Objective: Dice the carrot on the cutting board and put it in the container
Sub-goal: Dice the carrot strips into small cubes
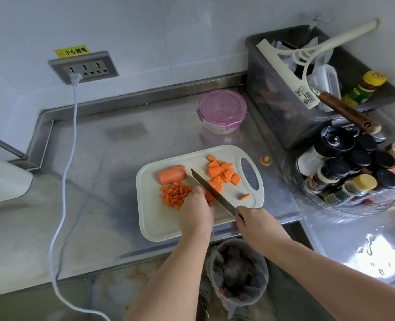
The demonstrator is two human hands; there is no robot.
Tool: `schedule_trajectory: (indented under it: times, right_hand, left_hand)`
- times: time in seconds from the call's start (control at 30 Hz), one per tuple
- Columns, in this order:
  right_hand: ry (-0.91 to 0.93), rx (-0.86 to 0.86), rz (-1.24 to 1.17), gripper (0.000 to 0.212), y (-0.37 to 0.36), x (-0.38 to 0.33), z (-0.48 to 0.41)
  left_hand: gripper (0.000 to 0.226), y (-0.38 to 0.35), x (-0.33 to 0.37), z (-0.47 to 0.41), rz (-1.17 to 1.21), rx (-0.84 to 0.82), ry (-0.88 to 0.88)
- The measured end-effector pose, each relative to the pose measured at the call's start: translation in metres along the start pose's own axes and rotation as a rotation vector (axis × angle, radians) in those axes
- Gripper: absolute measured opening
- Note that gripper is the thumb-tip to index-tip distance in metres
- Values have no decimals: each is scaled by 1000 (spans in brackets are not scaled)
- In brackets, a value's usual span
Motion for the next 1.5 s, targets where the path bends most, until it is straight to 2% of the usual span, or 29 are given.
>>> schedule_trajectory:
  times: [0.2, 0.33, 0.57, 0.8, 1.3, 1.5]
  right_hand:
    - [5, -1, 24, 24, -2, -1, 0]
    - [16, 75, 20, 28, 9, -2, 5]
    - [48, 116, 133, 21, 4, -10, 13]
    - [23, 76, 154, 32, 0, -11, 15]
    - [25, 31, 245, 39, -6, -17, 20]
    - [-9, -30, 194, 38, -6, -15, 21]
  left_hand:
    - [16, 3, -1, 3, 106, -13, 19]
    - [16, 6, -12, 5, 228, -6, 87]
    - [17, 3, -20, 0, 320, -43, 153]
    - [18, 3, -19, -3, 318, -61, 176]
    - [14, 0, -21, -7, 265, -71, 201]
    - [11, 0, -18, -8, 242, -85, 196]
Point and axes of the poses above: each hand's wrist, its own z-axis away from the middle knuckle, its own y-axis out of the back of the hand, x = y × z, the point moved 9 cm from there along -z, towards the middle knuckle, and after that the axes turned 14 degrees about -y, right-handed, at the moved point
